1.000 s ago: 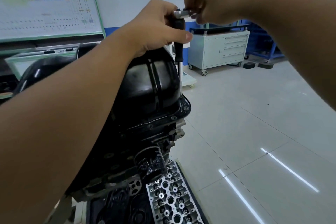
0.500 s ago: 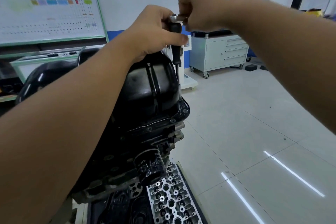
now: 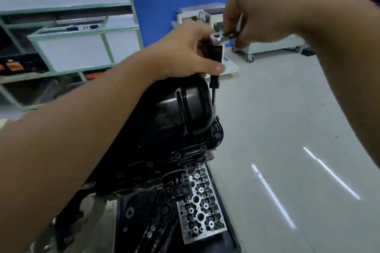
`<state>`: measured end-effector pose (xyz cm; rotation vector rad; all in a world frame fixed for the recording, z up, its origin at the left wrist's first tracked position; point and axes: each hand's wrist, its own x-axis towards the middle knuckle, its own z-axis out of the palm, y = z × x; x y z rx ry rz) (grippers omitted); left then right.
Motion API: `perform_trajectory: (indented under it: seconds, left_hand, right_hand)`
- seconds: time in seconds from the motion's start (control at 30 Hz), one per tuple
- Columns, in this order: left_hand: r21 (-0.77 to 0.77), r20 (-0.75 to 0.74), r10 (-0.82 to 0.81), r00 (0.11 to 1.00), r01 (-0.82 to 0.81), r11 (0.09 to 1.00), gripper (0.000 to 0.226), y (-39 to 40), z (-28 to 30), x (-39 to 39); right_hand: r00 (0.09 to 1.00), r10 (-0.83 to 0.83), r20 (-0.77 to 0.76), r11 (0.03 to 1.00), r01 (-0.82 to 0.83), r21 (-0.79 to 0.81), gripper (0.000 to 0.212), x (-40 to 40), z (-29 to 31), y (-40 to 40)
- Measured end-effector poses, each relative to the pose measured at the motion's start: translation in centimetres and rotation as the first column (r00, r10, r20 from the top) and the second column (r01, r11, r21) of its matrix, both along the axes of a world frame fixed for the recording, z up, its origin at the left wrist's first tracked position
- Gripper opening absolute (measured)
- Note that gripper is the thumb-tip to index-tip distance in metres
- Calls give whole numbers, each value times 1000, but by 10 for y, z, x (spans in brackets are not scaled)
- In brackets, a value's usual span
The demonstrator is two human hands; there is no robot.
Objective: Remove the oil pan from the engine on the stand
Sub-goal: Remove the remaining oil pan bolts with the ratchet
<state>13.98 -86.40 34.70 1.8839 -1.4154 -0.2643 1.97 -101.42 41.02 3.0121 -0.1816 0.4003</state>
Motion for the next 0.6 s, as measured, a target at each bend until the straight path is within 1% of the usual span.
perform_trajectory:
  seconds: [0.03,0.07,0.1,0.13,0.17,0.23,0.3,0.4,0.43,0.5,0.53,0.57,0.6]
  left_hand:
    - [-14,-1,29,1000,-29,999,32,-2,-1,-5]
    - [-24,-7,68,998,-68,997,34,-3,0,-9]
    - [-32,-35,108,994,-109,994,36,-4,0,-11]
    - [-36,-78,139,987,-142,989,36,-4,1,-10]
    - [-33,-122,153,981,-158,987,35,-4,2,-10]
    - [-18,-205,167,964,-175,984,32,-1,5,-11]
    - [7,-263,127,956,-130,991,29,3,10,-14]
    - [100,-251,74,965,-50,994,26,5,18,-13]
    - [145,-243,62,968,-27,989,23,5,21,-14]
    - [210,-223,46,974,2,978,18,4,25,-17]
    - [221,-219,59,974,-10,975,20,3,25,-19]
    - [215,-197,82,977,-38,976,25,3,25,-20]
    - [197,-158,108,981,-76,978,30,2,24,-21]
  right_hand:
    - [998,-9,-66,1000,9,5,14,-2,5,1]
    - [989,-21,-146,998,29,48,12,-4,10,2]
    - [973,-21,-232,991,51,125,11,-5,15,5]
    - [959,-10,-284,980,66,189,12,-6,17,7]
    - [953,1,-304,973,69,219,17,-6,20,7]
    - [943,46,-330,968,40,249,26,-4,23,8]
    - [936,87,-341,970,-1,243,24,-2,26,9]
    - [936,110,-334,987,-63,147,11,3,27,8]
    - [941,97,-324,992,-63,112,15,4,28,7]
    - [946,78,-314,996,-60,65,34,6,29,10]
    - [946,65,-317,997,-47,61,39,6,29,11]
    - [948,47,-314,996,-23,81,39,6,29,11]
    - [951,22,-308,995,10,103,33,5,28,10]
